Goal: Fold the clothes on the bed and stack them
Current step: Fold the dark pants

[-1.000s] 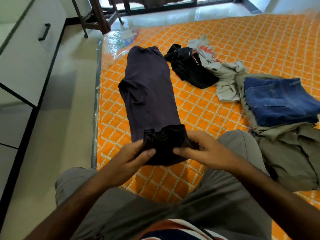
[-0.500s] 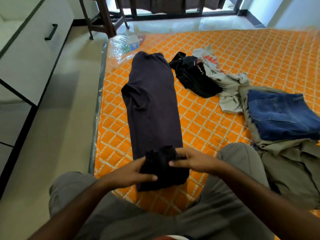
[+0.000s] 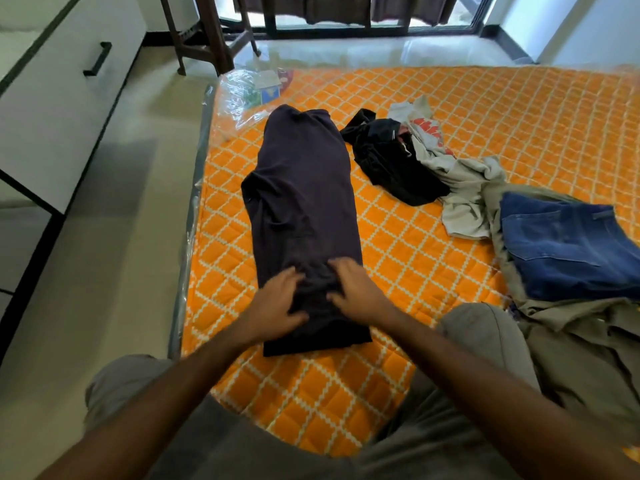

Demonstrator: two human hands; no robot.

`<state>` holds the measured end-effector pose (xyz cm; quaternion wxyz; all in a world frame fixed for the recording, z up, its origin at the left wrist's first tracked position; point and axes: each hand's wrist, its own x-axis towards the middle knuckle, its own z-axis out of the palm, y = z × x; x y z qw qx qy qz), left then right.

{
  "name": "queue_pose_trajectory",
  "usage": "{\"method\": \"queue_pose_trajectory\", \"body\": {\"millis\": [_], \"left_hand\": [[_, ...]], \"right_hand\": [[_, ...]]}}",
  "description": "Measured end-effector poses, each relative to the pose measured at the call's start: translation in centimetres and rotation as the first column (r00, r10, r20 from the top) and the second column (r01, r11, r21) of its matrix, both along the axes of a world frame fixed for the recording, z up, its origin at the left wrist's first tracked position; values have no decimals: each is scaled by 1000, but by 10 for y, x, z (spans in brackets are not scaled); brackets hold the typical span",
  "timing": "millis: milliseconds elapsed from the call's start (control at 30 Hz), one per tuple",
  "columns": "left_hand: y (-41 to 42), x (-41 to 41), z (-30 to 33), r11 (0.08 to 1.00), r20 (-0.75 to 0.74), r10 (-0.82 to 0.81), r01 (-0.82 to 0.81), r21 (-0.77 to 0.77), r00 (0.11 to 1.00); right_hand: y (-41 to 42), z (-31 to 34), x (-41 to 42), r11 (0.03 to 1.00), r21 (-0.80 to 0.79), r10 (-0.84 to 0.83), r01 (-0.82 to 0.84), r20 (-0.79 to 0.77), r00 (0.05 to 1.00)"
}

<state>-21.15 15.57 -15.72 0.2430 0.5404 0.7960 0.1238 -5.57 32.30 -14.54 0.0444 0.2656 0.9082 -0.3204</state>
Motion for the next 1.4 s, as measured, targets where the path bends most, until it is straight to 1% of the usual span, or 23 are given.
{"method": "queue_pose_trajectory", "body": {"millis": [67,100,200,233,267,333,400,500,533,600,667,733,767,833,967,1033,1100,1167,1200,1233,1267,1333,1400], "left_hand": [[-29,25,-16,994,-72,-102,99,-54,992],[-43,34,-25,996,-97,-90,86,-36,991],[-61,48,-35,991,-109,129,-123,58,986],[-62,49,-35,974,-91,221,-215,69,971],[-65,48,-34,955,-57,291,-287,76,955],[-68,45,-33,930,35,356,-358,80,934],[-69,41,-30,916,126,382,-393,82,916],[-65,39,-21,892,228,411,-440,98,883],[-64,40,-17,892,253,394,-434,129,884],[-61,37,-12,882,297,341,-413,228,892],[-57,32,2,847,363,296,-418,327,883],[-51,30,19,832,418,213,-388,396,883],[-48,29,24,833,425,173,-362,418,888],[-44,29,33,829,415,132,-330,452,900],[-40,33,38,776,450,122,-368,513,885],[-38,37,42,753,477,135,-402,521,869],[-34,38,47,744,460,126,-390,542,879],[-30,36,53,735,421,96,-350,581,902],[-28,34,56,729,408,90,-339,595,909],[-26,33,58,724,400,90,-336,603,912],[-24,33,61,718,394,94,-336,609,914],[-23,34,65,714,381,85,-323,622,921],[-26,33,65,721,376,69,-307,622,924]], "right_hand": [[-28,-10,32,999,17,43,-44,36,998],[-37,-15,46,999,39,-8,6,39,999],[-41,-23,70,945,70,-323,320,36,946],[-41,-20,74,918,47,-395,393,65,916],[-40,-18,75,909,12,-416,417,110,903],[-44,-13,78,936,-21,-337,350,227,914],[-51,-13,77,970,19,-238,243,299,924],[-54,-15,74,963,86,-269,256,226,936],[-53,-17,73,959,66,-284,277,201,938],[-51,-21,75,934,-63,-340,352,143,929],[-49,-21,78,829,-259,-500,495,49,865],[-50,-18,77,733,-399,-622,551,-66,780],[-51,-18,76,709,-451,-647,542,-110,755],[-55,-16,72,685,-503,-661,527,-127,739],[-59,-14,72,696,-450,-660,559,-94,746],[-61,-6,72,635,-571,-681,521,-96,726],[-63,-2,72,618,-669,-630,412,-108,769],[-67,-13,71,700,-586,-575,409,-122,809],[-70,-19,69,754,-491,-550,437,-105,829],[-72,-25,67,777,-420,-550,469,-89,831],[-74,-29,64,765,-401,-580,504,-88,810],[-77,-27,59,707,-451,-648,544,-106,754],[-76,-20,58,678,-461,-678,572,-93,729]]}}
